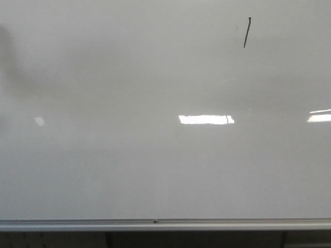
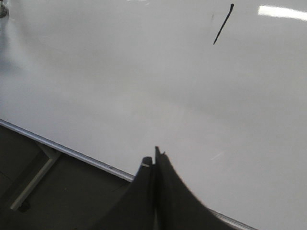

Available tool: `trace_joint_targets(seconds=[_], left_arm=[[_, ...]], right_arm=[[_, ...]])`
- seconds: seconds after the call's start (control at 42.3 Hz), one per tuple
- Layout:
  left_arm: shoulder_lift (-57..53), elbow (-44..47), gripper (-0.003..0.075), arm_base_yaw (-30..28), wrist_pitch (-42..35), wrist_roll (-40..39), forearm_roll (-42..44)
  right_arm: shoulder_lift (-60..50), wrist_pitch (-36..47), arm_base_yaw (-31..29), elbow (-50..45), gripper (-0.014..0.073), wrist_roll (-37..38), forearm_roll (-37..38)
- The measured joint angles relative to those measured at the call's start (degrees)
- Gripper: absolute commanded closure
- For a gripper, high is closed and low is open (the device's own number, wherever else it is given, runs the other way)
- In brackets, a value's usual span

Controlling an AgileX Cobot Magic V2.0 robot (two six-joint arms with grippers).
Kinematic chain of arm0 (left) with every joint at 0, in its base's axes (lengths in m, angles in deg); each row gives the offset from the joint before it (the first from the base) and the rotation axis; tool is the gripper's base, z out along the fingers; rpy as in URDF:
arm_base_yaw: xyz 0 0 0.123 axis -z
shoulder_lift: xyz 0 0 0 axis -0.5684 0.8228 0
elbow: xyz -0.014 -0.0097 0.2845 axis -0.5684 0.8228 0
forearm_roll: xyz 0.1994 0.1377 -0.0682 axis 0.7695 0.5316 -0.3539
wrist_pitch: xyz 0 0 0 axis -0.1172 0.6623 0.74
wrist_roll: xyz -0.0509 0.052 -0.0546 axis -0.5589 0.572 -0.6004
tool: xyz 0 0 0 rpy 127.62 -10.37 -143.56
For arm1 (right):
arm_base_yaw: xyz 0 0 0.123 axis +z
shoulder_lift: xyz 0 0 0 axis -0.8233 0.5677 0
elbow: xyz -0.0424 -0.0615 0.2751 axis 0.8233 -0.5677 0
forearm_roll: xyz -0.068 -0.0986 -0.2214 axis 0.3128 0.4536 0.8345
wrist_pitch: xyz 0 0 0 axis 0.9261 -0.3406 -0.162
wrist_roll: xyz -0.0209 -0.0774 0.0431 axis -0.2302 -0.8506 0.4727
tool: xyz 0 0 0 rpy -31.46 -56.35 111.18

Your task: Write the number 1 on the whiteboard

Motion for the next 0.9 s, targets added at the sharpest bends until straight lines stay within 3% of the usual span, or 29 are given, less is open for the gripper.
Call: trace_joint_targets(seconds=[0.165,0.236,0.402,0.567,0.898], left_arm=[[2.0,0.0,0.0737,0.2,-0.8,0.6,-0.3],[2.4,0.0,0.0699,0.2,-0.8,0.6,-0.3],[2.6,0.0,0.0451,0.2,-0.9,0.9,-0.3],[2.9,0.0,0.0295,0.2,-1.7,0.9,-0.3],[-5.5,0.0,0.0263,-1.9,4.0,0.0,5.5]], right_arm=[[0.0,0.0,0.0,0.0,0.0654,0.0,0.0],[0.0,0.0,0.0,0.0,0.0654,0.0,0.0],[0.0,-0.1,0.0,0.0,0.0654,0.0,0.0],[0.0,-0.2,0.0,0.0,0.0654,0.0,0.0],[0.0,-0.3,0.0,0.0,0.0654,0.0,0.0]])
